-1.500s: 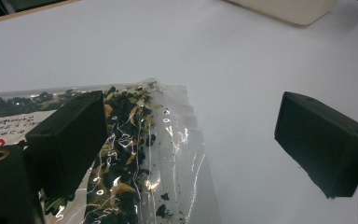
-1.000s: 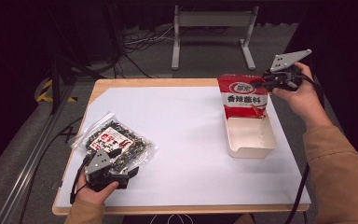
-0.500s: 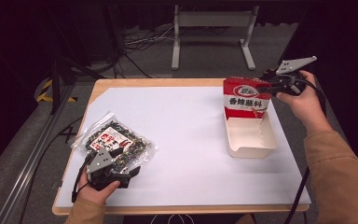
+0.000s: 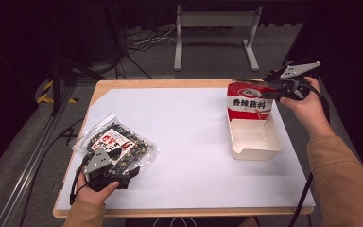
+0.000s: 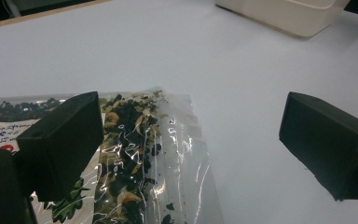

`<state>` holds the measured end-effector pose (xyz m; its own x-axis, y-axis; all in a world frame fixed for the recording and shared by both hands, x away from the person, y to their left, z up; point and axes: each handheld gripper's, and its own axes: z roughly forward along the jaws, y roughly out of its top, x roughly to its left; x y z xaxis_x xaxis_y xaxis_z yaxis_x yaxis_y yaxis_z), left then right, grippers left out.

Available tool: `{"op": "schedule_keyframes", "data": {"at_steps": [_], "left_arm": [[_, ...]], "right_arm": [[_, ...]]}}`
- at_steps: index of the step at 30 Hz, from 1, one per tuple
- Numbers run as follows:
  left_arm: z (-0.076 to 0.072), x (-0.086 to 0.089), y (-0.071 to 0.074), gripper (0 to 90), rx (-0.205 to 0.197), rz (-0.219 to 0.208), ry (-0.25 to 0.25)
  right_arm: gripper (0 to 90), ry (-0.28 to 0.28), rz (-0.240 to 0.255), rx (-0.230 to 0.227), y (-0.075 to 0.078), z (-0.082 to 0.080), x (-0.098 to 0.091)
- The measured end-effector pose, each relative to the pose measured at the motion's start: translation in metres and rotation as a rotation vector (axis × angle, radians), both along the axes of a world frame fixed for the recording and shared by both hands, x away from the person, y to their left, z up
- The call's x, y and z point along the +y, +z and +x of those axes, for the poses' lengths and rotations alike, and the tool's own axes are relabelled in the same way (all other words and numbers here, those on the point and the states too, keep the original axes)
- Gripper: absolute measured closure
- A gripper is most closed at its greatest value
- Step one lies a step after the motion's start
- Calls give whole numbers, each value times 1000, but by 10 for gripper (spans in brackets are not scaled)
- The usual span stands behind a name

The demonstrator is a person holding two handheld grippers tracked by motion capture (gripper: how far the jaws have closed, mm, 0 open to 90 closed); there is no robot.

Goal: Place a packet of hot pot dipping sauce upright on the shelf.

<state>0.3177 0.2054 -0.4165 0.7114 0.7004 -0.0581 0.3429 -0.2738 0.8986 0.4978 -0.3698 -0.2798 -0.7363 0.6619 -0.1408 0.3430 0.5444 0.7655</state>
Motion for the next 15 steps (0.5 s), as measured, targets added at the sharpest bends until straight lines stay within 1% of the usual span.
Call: {"op": "schedule_keyframes", "data": {"at_steps": [1,2,4,5,6,7,8,9,10,13,15], "left_arm": [[0,0,1,58,9,2,10],[0,1,2,54,6,-1,11],[1,2,4,55,18,-5,3],[1,2,4,67,18,-5,3],[1,2,6,67,18,1,-10],[1,3,6,82,19,9,-11],[2,4,8,84,8,27,-14],[2,4,9,84,4,36,-12],[3,5,9,84,12,38,-17],[4,7,10,82,16,40,-23],[6,8,11,74,22,42,-21]], "right_arm": [[811,0,14,-10,2,-1,0],[782,-2,26,-19,3,-1,1],[728,-13,18,-38,7,-3,2],[663,-25,16,-47,8,-5,3],[663,-25,16,-47,8,-5,3],[596,-41,35,-53,9,-6,3],[531,-57,56,-62,9,-7,3],[475,-71,70,-69,10,-8,2],[442,-91,86,-84,11,-10,2],[403,-97,117,-98,14,-15,0],[383,-96,124,-106,16,-19,0]]}}
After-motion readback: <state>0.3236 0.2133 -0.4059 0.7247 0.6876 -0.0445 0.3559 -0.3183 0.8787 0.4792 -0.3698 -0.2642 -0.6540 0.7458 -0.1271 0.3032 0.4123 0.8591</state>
